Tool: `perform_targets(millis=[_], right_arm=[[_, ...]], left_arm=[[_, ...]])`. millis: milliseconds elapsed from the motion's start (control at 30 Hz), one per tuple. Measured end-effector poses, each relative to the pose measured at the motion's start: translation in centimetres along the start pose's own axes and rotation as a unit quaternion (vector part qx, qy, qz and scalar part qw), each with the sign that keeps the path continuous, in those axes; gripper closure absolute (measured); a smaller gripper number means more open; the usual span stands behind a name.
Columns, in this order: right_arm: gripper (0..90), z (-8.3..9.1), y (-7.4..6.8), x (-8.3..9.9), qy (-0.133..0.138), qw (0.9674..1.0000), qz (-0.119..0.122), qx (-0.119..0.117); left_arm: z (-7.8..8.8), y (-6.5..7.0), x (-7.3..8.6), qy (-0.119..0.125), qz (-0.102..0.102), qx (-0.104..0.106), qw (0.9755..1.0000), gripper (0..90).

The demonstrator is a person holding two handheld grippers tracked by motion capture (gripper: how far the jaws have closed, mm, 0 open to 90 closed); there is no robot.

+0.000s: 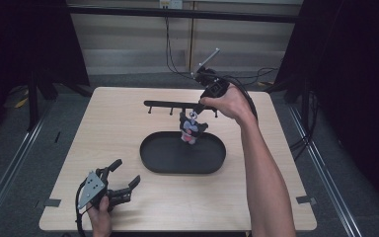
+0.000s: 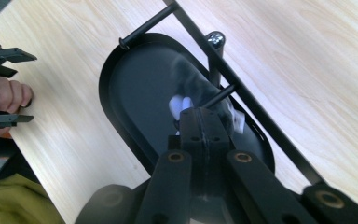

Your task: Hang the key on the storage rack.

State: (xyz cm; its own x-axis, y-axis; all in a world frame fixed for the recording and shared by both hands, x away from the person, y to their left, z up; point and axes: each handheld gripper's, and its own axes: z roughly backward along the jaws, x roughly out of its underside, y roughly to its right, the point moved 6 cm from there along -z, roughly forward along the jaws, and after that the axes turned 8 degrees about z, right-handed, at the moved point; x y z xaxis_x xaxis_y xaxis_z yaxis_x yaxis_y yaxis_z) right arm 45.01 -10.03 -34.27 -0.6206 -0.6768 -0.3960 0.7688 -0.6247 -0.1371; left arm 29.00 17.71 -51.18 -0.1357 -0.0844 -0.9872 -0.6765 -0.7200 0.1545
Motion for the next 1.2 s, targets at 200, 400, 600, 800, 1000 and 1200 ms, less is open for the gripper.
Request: perform_targets(millis=[200,400,600,800,1000,1200], right_arm=[[89.0,0.2,-0.2,-0.3,0.001,1.0000,0.009,0.004],[87.9,0.2,-0.7,0.1,0.014,0.9998,0.012,0.004],[82.0,0.5,-0.8,0.8,0.055,0.9984,0.011,0.004],[74.2,0.8,-1.5,1.7,0.095,0.9951,0.023,0.011],[56.4,1.0,-2.2,3.3,0.147,0.9890,0.006,0.016],[40.8,1.6,-3.0,5.0,0.212,0.9767,0.008,0.032]], left_arm=[[0.0,0.0,0.0,-0.003,-0.002,0.002,1.0000,15.5],[0.0,0.0,0.0,-0.001,-0.001,0.002,1.0000,15.4],[0.0,-0.1,0.0,-0.003,-0.008,0.003,1.0000,15.5],[0.0,0.0,0.0,-0.001,-0.003,-0.001,1.0000,15.4],[0.0,0.0,0.0,-0.003,-0.006,-0.001,1.0000,15.5],[0.0,-0.1,0.0,-0.005,-0.003,-0.002,1.0000,15.5]])
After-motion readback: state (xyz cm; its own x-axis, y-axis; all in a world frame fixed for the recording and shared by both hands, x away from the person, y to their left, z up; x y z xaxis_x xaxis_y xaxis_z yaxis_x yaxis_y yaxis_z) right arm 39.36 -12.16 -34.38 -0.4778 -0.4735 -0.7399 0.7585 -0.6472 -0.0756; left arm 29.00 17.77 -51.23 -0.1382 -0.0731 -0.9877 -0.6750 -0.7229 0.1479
